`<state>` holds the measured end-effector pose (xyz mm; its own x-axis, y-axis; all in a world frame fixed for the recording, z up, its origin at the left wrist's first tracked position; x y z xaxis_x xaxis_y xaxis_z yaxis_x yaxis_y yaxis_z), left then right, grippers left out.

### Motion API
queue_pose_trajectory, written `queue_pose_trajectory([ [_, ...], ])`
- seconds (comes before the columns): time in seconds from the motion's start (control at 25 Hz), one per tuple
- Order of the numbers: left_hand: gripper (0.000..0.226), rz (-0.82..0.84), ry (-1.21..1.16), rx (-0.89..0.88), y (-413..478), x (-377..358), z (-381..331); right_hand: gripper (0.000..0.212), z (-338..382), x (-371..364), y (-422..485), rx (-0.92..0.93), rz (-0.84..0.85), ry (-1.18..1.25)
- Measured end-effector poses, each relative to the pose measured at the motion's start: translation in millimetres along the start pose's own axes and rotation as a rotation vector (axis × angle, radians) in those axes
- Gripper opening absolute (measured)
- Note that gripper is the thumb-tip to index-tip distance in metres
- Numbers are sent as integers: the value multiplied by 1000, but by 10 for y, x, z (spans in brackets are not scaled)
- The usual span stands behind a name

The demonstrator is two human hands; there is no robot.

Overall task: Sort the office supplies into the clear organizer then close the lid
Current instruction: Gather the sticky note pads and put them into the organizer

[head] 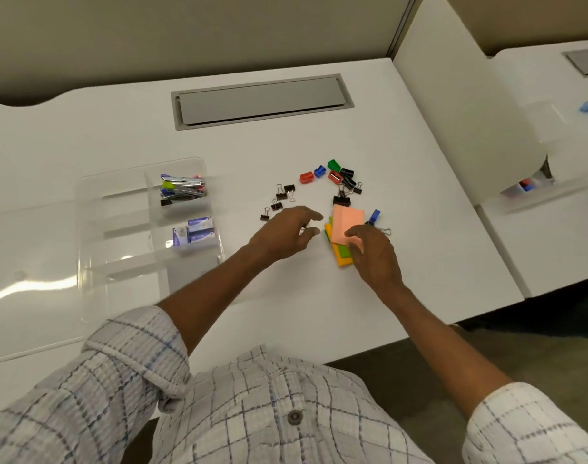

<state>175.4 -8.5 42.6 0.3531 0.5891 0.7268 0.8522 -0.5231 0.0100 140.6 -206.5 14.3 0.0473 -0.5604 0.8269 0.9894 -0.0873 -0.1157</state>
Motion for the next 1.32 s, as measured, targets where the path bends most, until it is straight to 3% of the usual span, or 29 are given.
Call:
queue_pose_trajectory([
  [0.24,38,-39,-286,236,-115,-506,-12,38,-94,-111,-50,20,69,-82],
  [0.52,34,-224,-570,439,-89,-668,-11,37,-89,-129,-63,38,55,-55],
  [0.8,56,-341,-641,562,-106,-746,-33,26,-119,-59,-80,43,32,73],
  [1.12,45,-413,-585,550,-106,-678,-8,43,-226,4,42,-130,67,358],
  [1.32,42,-535,-585,619,-239,-552,133,42,-233,45,159,-82,34,292],
])
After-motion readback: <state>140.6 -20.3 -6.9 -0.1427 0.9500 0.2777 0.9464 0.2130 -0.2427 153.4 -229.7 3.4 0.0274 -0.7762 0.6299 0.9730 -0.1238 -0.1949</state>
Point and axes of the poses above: each hand's wrist, its own y-axis towards the middle knuckle, its own x-axis out of the back of the hand, z = x × y, the point moved 7 cm from there along y, towards the middle knuckle, and after that the axes turned 9 degrees about -x, right-handed, at the moved point
